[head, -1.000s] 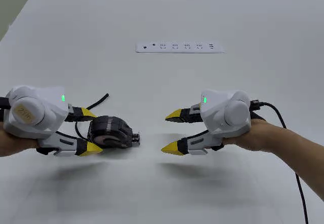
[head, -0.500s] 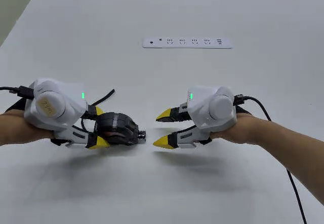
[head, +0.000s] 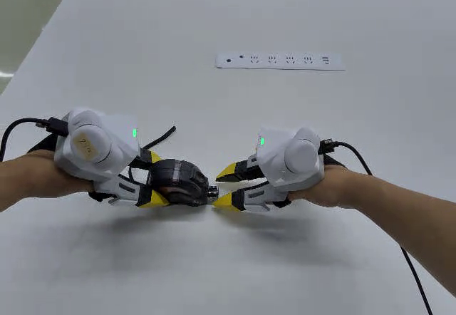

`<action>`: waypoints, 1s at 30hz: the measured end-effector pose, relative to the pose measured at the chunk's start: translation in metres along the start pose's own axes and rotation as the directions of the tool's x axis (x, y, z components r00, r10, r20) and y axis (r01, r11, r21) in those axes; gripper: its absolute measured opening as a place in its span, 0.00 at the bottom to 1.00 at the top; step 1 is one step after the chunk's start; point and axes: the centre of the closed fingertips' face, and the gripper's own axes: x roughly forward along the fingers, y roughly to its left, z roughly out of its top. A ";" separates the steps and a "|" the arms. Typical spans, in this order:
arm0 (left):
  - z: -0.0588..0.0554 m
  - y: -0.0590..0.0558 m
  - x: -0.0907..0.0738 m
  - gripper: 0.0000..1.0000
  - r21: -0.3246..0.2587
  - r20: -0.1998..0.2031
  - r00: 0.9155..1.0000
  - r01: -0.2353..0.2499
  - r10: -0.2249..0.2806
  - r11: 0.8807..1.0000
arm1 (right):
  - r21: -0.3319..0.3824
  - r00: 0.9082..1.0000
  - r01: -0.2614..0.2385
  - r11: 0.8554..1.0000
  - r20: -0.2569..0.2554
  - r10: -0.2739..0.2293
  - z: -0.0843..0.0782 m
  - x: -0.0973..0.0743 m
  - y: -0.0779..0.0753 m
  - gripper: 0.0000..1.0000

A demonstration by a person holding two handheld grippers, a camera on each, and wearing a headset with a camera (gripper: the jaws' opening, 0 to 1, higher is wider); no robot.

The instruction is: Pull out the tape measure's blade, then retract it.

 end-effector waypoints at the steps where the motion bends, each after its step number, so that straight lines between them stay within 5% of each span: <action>1: 0.000 0.000 0.000 0.30 0.000 0.000 1.000 -0.001 0.001 1.000 | -0.001 1.000 -0.009 1.000 -0.002 0.009 -0.001 0.001 0.002 0.18; 17: 0.001 -0.001 0.000 0.29 -0.025 0.004 1.000 -0.003 0.003 1.000 | 0.024 1.000 -0.008 1.000 0.022 0.007 -0.001 0.006 0.004 0.13; 30: 0.000 -0.001 0.000 0.29 -0.025 0.003 1.000 0.005 -0.005 1.000 | -0.027 1.000 -0.016 0.999 -0.002 0.016 -0.001 0.005 0.004 0.12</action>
